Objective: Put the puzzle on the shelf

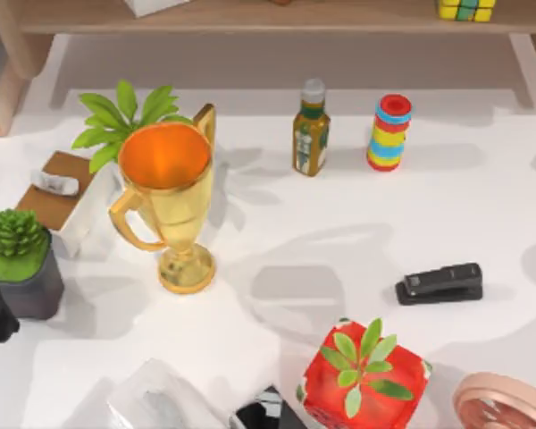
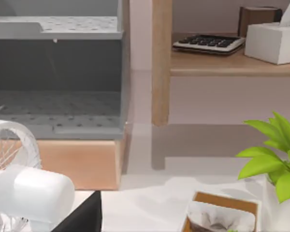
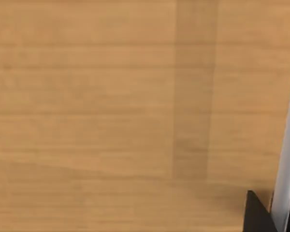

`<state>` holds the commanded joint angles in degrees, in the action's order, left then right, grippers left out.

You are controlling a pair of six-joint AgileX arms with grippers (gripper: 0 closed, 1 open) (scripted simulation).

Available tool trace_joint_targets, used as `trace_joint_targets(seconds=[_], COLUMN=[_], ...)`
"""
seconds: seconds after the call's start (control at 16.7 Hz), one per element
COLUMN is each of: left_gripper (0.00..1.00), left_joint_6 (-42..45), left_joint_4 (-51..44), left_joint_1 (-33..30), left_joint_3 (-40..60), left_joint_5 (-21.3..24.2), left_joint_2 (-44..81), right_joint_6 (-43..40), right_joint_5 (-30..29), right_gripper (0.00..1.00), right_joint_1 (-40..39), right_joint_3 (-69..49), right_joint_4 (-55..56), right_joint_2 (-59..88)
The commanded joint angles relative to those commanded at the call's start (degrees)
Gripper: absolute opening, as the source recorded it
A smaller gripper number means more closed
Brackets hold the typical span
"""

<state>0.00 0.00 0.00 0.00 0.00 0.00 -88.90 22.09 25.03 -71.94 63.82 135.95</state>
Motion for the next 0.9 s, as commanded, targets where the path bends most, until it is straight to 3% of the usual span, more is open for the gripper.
trace_joint_targets(seconds=[0.6,0.9], left_gripper=[1.00,1.00], left_joint_6=[0.0,0.0], left_joint_4=[0.0,0.0], left_joint_1=[0.0,0.0], left_joint_3=[0.0,0.0], left_joint_5=[0.0,0.0], left_joint_2=[0.0,0.0], right_joint_6=[0.0,0.0], right_joint_5=[0.0,0.0], right_gripper=[0.98,1.00], right_joint_1=[0.0,0.0], right_joint_3=[0.0,0.0], right_joint_4=[0.0,0.0], right_joint_2=[0.0,0.0])
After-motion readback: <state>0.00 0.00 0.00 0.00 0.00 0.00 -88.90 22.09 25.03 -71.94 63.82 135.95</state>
